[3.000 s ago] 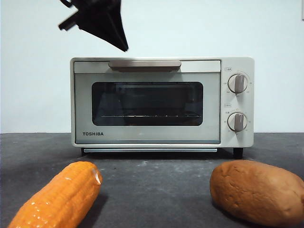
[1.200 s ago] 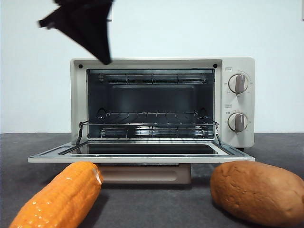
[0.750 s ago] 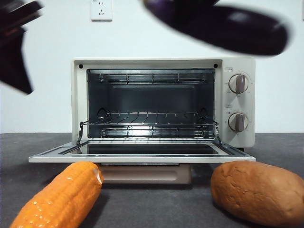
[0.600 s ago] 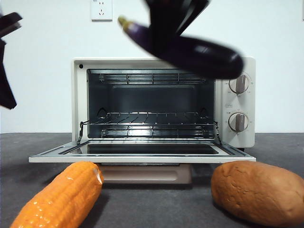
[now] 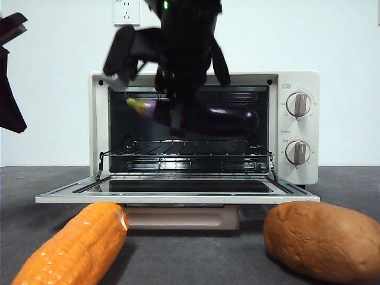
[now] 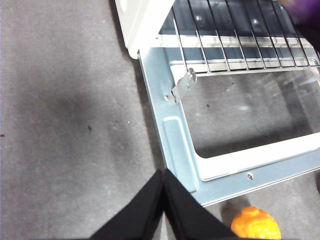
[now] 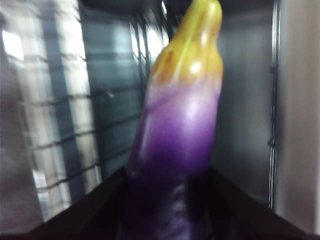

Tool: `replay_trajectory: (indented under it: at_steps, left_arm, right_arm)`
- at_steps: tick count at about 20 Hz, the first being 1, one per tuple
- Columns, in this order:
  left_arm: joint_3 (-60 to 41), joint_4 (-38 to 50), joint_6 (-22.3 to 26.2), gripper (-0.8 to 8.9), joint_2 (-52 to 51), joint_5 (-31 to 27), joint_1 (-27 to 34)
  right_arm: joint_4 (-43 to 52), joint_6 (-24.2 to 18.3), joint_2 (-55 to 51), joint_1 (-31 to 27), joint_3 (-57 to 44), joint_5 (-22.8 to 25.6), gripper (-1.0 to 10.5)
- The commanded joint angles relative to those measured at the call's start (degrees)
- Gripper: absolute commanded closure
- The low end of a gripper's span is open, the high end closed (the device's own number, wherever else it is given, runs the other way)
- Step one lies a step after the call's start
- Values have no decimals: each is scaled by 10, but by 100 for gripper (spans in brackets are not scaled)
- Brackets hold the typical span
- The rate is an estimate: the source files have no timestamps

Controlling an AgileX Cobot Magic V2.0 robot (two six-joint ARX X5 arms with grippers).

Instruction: Take the eggplant from the table,put the eggplant in the oven

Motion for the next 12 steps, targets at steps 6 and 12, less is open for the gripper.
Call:
replay_trajectory:
  at_steps: [6, 12]
  left_arm:
    - [2, 10, -1, 808, 3, 3, 0]
    - [2, 10, -1, 808, 3, 3, 0]
  right_arm:
    - [26, 10, 35, -12, 11, -1, 683]
    - [26, 43, 35, -12, 11, -9, 667]
